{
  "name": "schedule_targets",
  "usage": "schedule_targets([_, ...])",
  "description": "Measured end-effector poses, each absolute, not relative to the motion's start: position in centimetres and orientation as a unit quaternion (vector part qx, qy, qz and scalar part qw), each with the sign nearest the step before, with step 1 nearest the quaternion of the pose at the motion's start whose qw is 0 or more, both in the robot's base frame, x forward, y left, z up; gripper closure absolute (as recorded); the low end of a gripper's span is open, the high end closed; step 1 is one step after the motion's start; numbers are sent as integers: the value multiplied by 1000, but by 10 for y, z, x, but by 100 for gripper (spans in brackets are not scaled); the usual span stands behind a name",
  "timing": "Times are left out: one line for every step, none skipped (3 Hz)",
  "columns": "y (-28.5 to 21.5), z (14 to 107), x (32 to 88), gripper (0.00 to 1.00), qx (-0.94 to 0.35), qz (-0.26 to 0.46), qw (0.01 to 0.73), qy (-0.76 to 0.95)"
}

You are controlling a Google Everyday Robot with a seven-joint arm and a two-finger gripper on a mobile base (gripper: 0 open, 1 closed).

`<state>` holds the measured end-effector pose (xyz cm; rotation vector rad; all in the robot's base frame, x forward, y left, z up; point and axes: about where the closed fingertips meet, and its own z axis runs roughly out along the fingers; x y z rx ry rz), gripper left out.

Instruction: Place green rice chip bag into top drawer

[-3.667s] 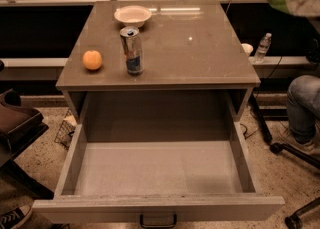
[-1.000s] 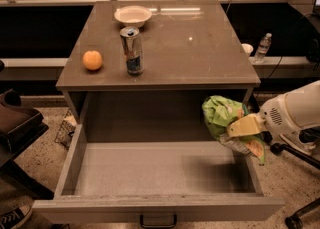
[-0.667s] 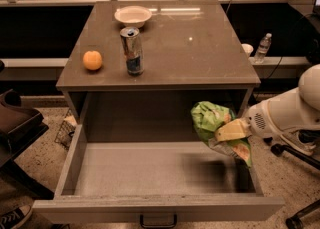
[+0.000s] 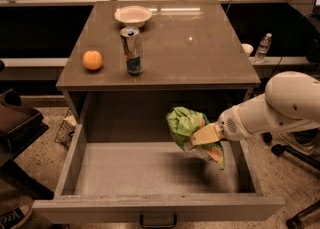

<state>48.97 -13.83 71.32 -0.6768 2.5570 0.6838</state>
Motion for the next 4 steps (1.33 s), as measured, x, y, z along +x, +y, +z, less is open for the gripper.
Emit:
schedule_targets([-106, 705, 491, 100, -266, 259, 188, 909])
schedule_targets([-103, 706, 491, 77, -270, 259, 188, 908])
schedule_targets([-102, 707, 490, 55, -271, 259, 188, 908])
schedule_targets([-101, 708, 490, 31, -272, 259, 189, 907])
